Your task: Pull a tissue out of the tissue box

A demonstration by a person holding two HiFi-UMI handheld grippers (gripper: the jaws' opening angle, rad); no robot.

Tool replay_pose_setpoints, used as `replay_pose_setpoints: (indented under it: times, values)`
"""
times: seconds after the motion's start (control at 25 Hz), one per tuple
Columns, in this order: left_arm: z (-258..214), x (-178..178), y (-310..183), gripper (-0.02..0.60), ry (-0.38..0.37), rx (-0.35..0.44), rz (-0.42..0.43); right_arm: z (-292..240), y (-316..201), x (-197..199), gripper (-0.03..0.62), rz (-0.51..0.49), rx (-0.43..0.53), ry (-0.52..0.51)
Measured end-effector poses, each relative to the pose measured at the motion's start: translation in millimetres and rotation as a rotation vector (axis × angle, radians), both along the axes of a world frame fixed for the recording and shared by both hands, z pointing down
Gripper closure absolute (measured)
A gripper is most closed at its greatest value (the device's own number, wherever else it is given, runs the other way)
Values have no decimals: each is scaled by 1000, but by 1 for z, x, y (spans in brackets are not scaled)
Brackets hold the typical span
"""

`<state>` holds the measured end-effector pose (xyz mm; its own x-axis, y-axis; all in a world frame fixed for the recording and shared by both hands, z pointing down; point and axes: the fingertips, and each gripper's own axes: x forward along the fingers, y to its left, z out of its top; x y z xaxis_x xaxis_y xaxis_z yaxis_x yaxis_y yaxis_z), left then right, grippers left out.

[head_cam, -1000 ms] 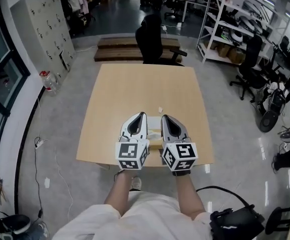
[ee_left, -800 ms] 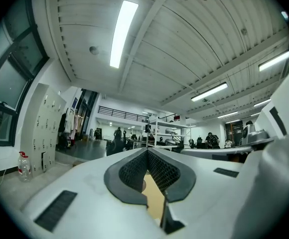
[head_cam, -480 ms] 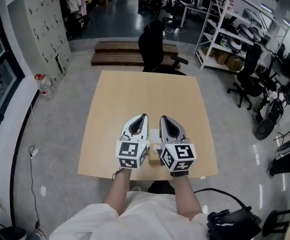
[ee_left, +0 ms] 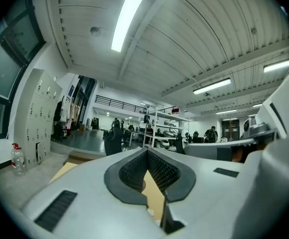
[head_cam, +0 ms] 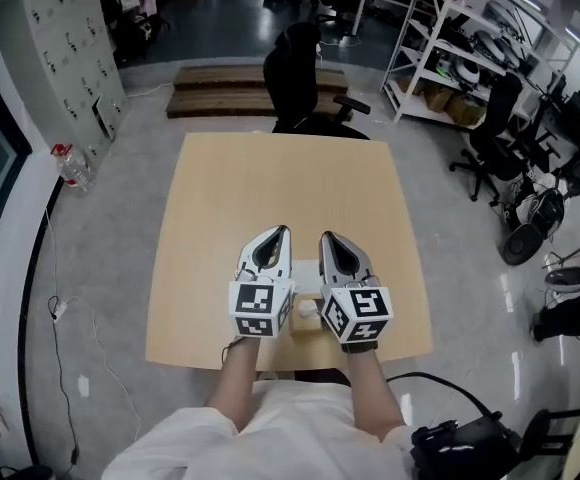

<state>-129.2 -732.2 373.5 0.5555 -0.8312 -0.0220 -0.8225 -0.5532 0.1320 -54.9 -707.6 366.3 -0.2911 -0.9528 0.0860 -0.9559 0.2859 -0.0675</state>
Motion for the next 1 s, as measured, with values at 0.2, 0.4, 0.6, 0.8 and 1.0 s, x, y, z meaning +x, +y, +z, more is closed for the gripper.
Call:
replay_pose_setpoints:
  times: [0.2, 0.4, 0.6, 0.8, 1.0]
  values:
    - [31, 19, -9, 590, -17, -51, 20, 35, -8, 23, 592, 26, -71, -20]
    - [47, 26, -11, 591, -45, -76, 41, 53, -10, 32, 592, 19, -114, -13]
    - [68, 26, -10, 590, -58, -127, 50, 76, -8, 49, 592, 29, -176, -13]
    - [84, 32, -12, 591, -63, -156, 61, 94, -5, 60, 592, 38, -221, -1]
    - [96, 38, -5, 591, -79, -195, 94, 107, 5, 60, 592, 13, -275, 21]
